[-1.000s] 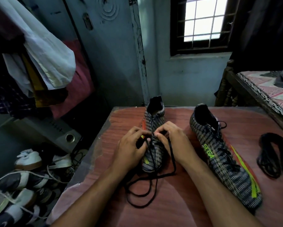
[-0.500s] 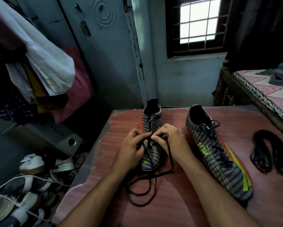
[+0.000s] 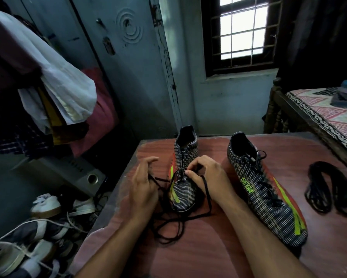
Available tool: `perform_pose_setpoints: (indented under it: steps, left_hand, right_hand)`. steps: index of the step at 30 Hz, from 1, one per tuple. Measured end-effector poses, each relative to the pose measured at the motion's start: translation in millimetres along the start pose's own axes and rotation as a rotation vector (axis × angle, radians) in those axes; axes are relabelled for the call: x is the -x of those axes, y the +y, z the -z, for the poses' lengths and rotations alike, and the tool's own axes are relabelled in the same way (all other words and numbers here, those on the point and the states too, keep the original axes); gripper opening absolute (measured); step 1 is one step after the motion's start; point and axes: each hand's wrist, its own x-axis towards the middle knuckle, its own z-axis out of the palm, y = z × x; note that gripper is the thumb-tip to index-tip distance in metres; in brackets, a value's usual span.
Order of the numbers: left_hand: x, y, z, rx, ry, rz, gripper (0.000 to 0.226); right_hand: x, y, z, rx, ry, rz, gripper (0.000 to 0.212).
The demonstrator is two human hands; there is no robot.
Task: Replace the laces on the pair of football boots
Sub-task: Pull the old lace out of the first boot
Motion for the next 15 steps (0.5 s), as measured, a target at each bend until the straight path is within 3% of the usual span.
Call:
perform_pose_setpoints:
  steps: [2,4,7,10,13,15]
  left_hand:
    - [-12,1,8,-0.068,-0.114,0.032,0.052]
    - [-30,10,15,-0.275,-0.370,0.062,0.033]
    - [-57,47,22,-0.460,-0.653,-0.010,0.018]
    - [-73,90,16,-0.236,-0.676,0.050,0.008]
    - [-79,118,1,0.159,-0.753,0.308,0.023]
    - [-80,129,-4,0.331,-0.864,0.384,0.037]
  right_hand:
    - [-1,-3,2,0.005,0.019,-0.023,0.012]
    - [-3,-7,6,-0.033,0.048,-0.096,0.016]
    - [-10,-18,16,-0.374,0.049,-0.287,0.021]
    - [-15,-33,23,-0.786,0.076,-0.385,0.026]
    - [-17,-42,29,-0.990,0.118,-0.357,0.021]
    - [-17,-44,33,-1.091,0.175,-0.383,0.024]
